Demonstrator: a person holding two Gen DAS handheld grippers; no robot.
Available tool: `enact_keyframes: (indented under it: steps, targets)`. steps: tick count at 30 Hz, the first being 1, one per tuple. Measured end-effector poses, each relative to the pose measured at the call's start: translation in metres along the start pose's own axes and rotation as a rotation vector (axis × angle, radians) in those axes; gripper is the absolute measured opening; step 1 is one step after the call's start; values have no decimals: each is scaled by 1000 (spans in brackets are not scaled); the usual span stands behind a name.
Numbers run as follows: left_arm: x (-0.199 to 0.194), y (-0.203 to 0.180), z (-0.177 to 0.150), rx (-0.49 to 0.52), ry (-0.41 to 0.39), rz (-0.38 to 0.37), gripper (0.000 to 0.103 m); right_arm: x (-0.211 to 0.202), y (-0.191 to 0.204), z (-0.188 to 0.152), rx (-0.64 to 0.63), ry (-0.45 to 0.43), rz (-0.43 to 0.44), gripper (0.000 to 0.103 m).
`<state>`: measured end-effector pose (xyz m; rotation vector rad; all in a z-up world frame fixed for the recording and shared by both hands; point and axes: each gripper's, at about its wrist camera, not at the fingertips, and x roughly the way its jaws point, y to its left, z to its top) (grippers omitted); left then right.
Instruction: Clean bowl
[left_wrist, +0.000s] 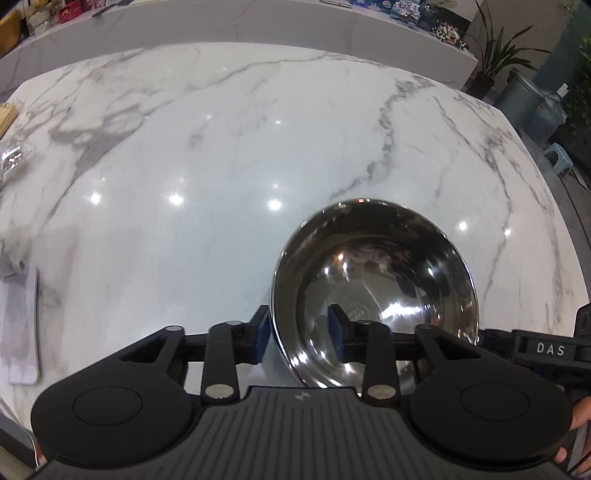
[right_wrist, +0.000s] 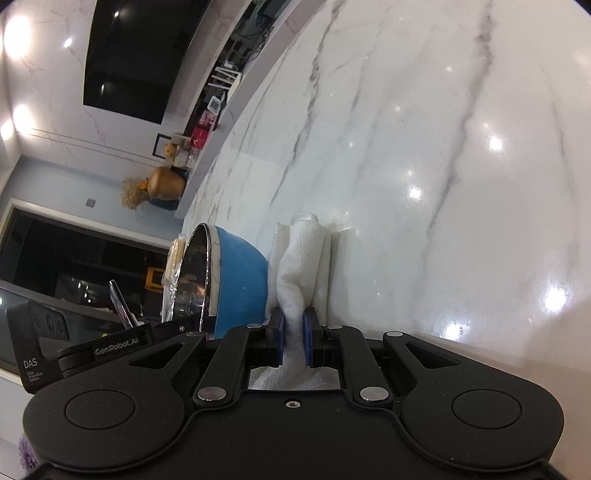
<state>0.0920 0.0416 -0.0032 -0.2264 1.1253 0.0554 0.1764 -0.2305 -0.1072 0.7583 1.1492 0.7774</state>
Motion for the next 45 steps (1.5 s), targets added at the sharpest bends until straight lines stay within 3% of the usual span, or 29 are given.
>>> enact_keyframes:
  steps: [5,8,16,22,37,45]
  targets:
    - [-2,4,-5,-8,8,22,34,9,6,-8,-3,-12,-16,10]
    - [-3,3,-5,22,1,35,21,11,8,-10,-6,-15,-20,10]
    - [-1,-2,6,101,-37,73,10,-8,20,-2,-47,-49,14,10]
    - [3,-4,13,116,-44,84,11,-13,32,4,-104,-47,37,10]
    - [4,-16,17,179,-73,35,11,-32,14,-14,-17,-45,73,10]
    - [7,-17,13,162,-64,30,11,-22,5,-21,14,-30,-10,10]
